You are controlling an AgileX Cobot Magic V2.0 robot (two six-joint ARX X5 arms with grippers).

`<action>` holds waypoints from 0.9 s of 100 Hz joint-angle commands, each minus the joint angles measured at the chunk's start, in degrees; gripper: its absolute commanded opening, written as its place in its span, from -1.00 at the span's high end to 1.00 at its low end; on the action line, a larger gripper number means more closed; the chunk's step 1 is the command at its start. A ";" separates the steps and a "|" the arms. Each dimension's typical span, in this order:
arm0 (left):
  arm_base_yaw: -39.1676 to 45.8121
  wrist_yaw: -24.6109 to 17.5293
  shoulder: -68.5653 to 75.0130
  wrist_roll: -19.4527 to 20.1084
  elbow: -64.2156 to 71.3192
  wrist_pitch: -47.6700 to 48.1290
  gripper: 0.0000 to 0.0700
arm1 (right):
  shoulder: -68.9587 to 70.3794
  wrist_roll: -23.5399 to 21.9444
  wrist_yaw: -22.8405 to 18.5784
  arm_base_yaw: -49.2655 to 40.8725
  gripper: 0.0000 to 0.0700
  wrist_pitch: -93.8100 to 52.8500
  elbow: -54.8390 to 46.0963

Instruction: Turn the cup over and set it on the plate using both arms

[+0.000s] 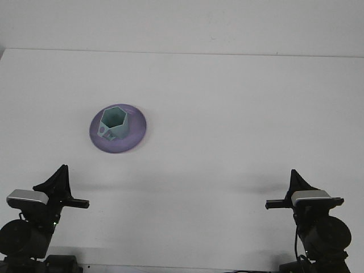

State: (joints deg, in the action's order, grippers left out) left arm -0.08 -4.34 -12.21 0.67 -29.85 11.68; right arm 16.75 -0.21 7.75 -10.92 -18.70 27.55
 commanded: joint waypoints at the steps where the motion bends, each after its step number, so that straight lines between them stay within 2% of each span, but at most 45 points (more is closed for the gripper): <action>1: 0.17 0.35 0.59 -0.24 2.36 -1.60 0.96 | 0.15 0.42 0.24 -0.11 1.00 0.70 0.28; 44: 0.17 0.35 10.23 -0.20 16.11 -1.11 0.96 | 0.15 0.42 0.22 -0.11 1.00 0.70 0.28; 56: 0.46 3.08 12.04 4.09 19.37 -2.12 0.96 | 0.15 0.42 0.22 -0.11 1.00 0.70 0.28; 66: 0.50 3.08 12.02 4.09 22.03 -2.62 0.96 | 0.15 0.42 0.22 -0.11 1.00 0.70 0.28; 79: 0.48 2.86 12.02 4.11 26.69 -9.01 0.96 | 0.15 0.42 0.22 -0.11 1.00 0.70 0.28; 90: 0.44 2.38 12.02 1.42 29.05 -13.49 0.96 | 0.15 0.42 0.22 -0.11 1.00 0.70 0.28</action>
State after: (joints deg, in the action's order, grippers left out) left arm 0.36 -1.67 -0.43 3.51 -1.98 1.56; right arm 16.75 -0.21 7.75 -10.92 -18.55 27.55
